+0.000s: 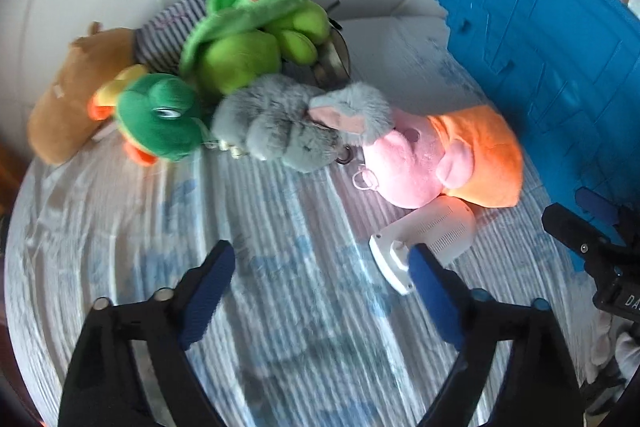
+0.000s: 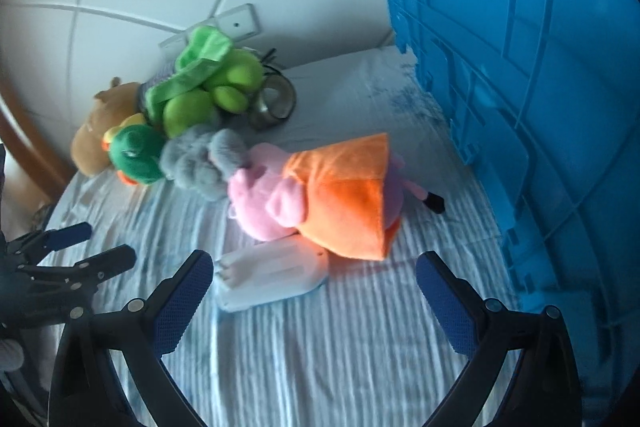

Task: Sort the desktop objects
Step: 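Move both grippers down toward the pink pig plush in orange dress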

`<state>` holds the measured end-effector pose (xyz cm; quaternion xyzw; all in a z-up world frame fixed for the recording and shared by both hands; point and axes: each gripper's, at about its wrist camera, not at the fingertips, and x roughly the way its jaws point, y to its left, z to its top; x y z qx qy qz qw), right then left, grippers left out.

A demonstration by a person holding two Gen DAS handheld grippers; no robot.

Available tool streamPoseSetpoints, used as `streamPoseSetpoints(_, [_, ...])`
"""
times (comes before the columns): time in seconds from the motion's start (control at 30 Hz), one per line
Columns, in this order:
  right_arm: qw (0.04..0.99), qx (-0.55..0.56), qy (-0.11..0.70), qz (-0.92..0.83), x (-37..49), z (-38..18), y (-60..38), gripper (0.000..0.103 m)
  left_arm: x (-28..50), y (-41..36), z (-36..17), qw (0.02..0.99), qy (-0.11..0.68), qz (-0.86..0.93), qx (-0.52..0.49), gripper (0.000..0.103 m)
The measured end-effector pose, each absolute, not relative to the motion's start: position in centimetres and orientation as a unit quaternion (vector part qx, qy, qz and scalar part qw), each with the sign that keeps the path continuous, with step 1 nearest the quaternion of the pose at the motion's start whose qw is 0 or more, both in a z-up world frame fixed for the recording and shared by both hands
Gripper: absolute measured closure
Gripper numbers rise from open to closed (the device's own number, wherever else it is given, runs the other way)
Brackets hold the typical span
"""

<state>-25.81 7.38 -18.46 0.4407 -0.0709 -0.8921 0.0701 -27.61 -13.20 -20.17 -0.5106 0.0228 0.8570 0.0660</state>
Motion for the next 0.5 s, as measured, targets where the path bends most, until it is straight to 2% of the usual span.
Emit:
streamPoseSetpoints(0.27, [0.038, 0.458, -0.072, -0.885, -29.7, -21.8, 8.5, 0.002, -32.1, -9.2, -24.0, 0.128, 0.051, 0.841, -0.524, 0.017])
streamPoseSetpoints(0.33, [0.034, 0.463, -0.067, -0.883, -30.5, -22.6, 8.7, 0.016, -33.0, -8.3, -24.9, 0.139, 0.060, 0.837, -0.525, 0.017])
streamPoseSetpoints(0.37, [0.035, 0.465, -0.068, -0.882, -30.9, -22.9, 8.8, 0.019, -33.4, -7.9, -25.2, 0.144, 0.064, 0.837, -0.524, 0.017])
streamPoseSetpoints(0.5, [0.040, 0.467, -0.068, -0.880, -31.8, -23.9, 9.2, 0.019, -34.7, -7.0, -25.8, 0.159, 0.061, 0.840, -0.515, 0.017])
